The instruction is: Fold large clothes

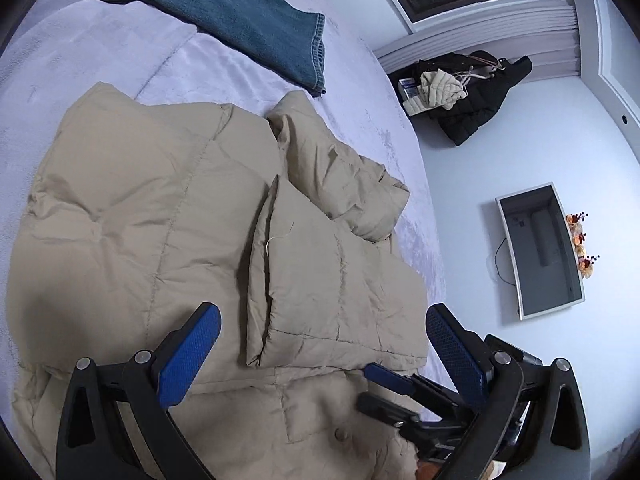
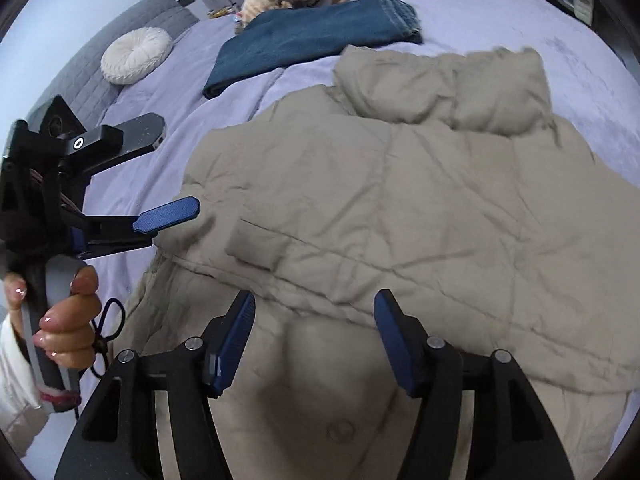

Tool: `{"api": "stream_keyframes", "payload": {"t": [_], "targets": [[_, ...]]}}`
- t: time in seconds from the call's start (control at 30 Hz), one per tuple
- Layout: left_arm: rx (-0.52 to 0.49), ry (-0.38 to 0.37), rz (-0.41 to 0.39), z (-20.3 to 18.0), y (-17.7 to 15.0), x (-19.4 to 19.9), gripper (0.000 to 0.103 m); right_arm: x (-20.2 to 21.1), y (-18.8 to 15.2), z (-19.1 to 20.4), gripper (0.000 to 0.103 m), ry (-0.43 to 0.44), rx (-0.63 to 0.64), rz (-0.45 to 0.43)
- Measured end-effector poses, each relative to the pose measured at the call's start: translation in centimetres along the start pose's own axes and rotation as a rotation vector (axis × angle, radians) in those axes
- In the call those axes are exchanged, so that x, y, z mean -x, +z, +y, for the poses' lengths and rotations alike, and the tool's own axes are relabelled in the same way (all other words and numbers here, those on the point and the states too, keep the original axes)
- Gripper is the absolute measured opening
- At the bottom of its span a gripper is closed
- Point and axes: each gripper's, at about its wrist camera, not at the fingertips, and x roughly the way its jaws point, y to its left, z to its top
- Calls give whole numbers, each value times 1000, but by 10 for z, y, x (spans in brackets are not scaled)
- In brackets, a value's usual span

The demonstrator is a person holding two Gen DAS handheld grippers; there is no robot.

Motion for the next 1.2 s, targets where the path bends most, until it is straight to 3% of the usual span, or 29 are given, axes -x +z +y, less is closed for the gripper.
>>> {"api": "stream_keyframes", "payload": {"t": [0.1, 0.23, 0.27, 0.33, 0.4, 0.43, 0.47, 0.53, 0.63, 0.73, 0.83, 0.87, 0.9, 0.93, 1.0, 1.07, 1.1, 1.17, 1.2], "targets": [[-9, 64, 39, 2, 2, -22, 103, 24, -20, -69, 66, 16, -233, -19], [-40, 112, 69, -2, 6, -51, 102, 55, -53, -167, 66, 89, -611, -125], [-57, 127, 70, -7, 6, -57, 93, 60, -58, -185, 66, 114, -688, -166], [-83, 155, 93, -16, 5, -70, 47, 68, -67, -216, 66, 139, -818, -246], [-119, 214, 105, -25, 4, -80, 12, 71, -66, -236, 58, 155, -891, -289], [-140, 235, 87, -29, 2, -77, 12, 72, -62, -242, 26, 148, -901, -295], [-167, 253, 61, -34, 0, -72, 12, 76, -56, -246, 5, 128, -876, -299], [-221, 304, 26, -39, -6, -63, 12, 80, -40, -235, 5, 68, -770, -308], [-231, 368, 37, -25, -11, -63, 12, 75, -24, -221, 5, -5, -617, -266], [-213, 384, 40, -6, -11, -70, 12, 59, -38, -239, 5, -66, -589, -204], [-208, 411, 31, -6, -11, -72, 16, 45, -48, -252, 5, -60, -623, -198], [-219, 438, 22, -10, -10, -71, 21, 48, -48, -251, 5, -64, -624, -201], [-241, 487, 9, -14, -11, -67, 37, 52, -48, -248, 7, -70, -612, -195], [-263, 534, -14, -19, -11, -63, 63, 56, -48, -245, 11, -80, -598, -179], [-309, 613, -94, -29, -14, -47, 82, 68, -50, -240, 22, -94, -564, -144], [-335, 636, -120, -34, -13, -32, 82, 83, -56, -235, 49, -100, -550, -151], [-332, 640, -131, -34, -11, -26, 80, 92, -60, -233, 52, -108, -550, -167], [-342, 623, -146, -38, -9, -16, 57, 111, -66, -229, 52, -170, -550, -218], [-353, 612, -133, -40, -5, -17, 37, 120, -67, -228, 52, -206, -546, -254]]}}
